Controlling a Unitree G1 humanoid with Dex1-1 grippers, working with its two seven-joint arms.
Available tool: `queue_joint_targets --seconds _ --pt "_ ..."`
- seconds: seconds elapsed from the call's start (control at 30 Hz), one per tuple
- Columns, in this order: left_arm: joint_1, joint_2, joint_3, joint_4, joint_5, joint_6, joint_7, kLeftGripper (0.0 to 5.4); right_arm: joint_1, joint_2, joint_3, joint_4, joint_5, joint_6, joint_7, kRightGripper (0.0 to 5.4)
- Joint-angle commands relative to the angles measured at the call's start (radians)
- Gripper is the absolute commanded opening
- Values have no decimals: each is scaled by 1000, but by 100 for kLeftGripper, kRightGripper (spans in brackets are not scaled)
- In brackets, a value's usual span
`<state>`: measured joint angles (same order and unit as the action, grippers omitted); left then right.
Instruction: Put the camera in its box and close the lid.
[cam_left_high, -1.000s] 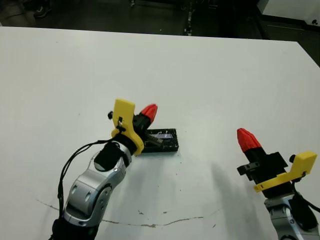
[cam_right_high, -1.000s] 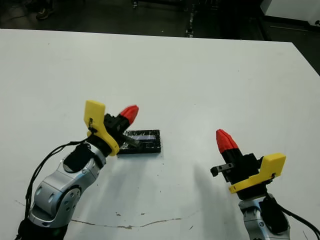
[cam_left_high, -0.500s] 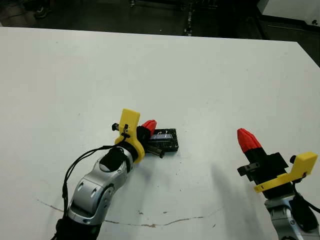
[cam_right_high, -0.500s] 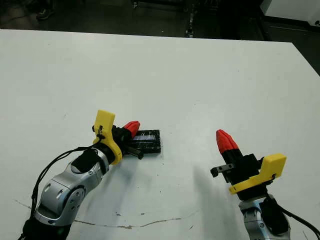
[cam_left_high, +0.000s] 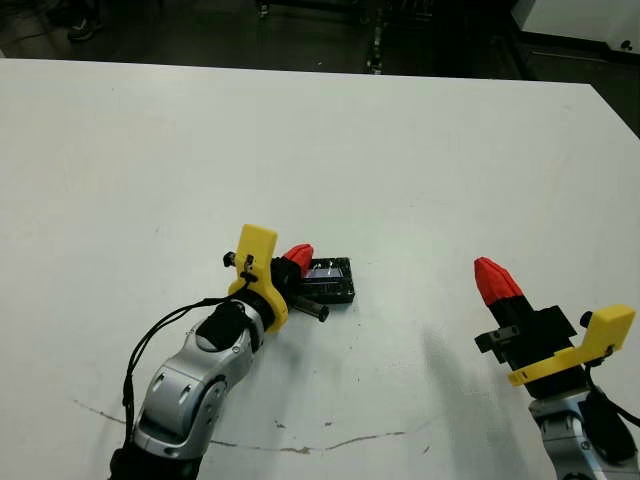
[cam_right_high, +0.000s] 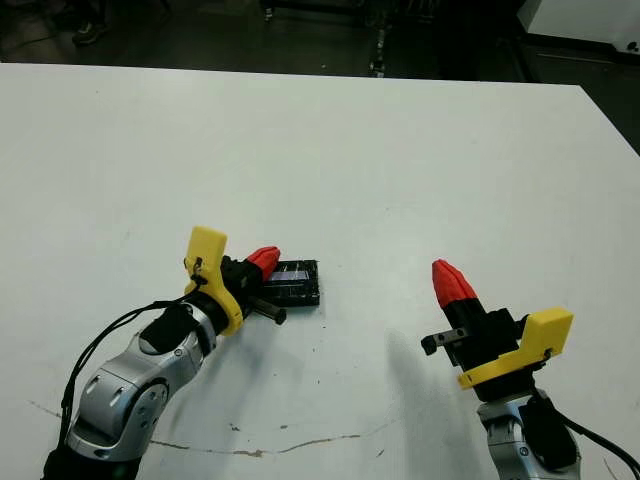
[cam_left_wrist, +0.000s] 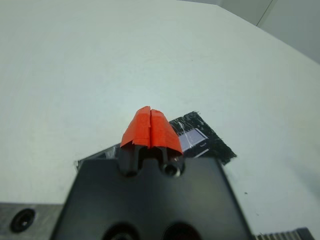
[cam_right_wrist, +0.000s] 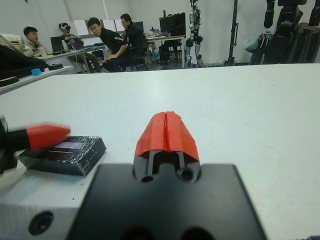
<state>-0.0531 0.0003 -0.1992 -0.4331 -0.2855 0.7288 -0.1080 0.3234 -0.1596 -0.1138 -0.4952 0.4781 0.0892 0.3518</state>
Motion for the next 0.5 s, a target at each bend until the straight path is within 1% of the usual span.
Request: queue_joint_targets --seconds 0.03,0.13,0.23,0.4,0.5 --pt "47 20 14 -64 0 -10 -3 1 8 -3 -2 -2 -12 -2 -8 0" --pt "60 17 59 -146 -28 -81 -22 1 8 -2 -3 -1 -14 -6 -6 0" --pt "66 22 121 -186 -61 -176 -52 1 6 -1 -3 -2 -24 -8 -10 0" --pt "61 34 217 -182 -62 -375 -75 1 -3 6 -2 -13 -16 10 -22 0" --pt "71 39 274 -157 -66 -459 -76 1 -18 11 -3 -13 -7 11 -30 0"
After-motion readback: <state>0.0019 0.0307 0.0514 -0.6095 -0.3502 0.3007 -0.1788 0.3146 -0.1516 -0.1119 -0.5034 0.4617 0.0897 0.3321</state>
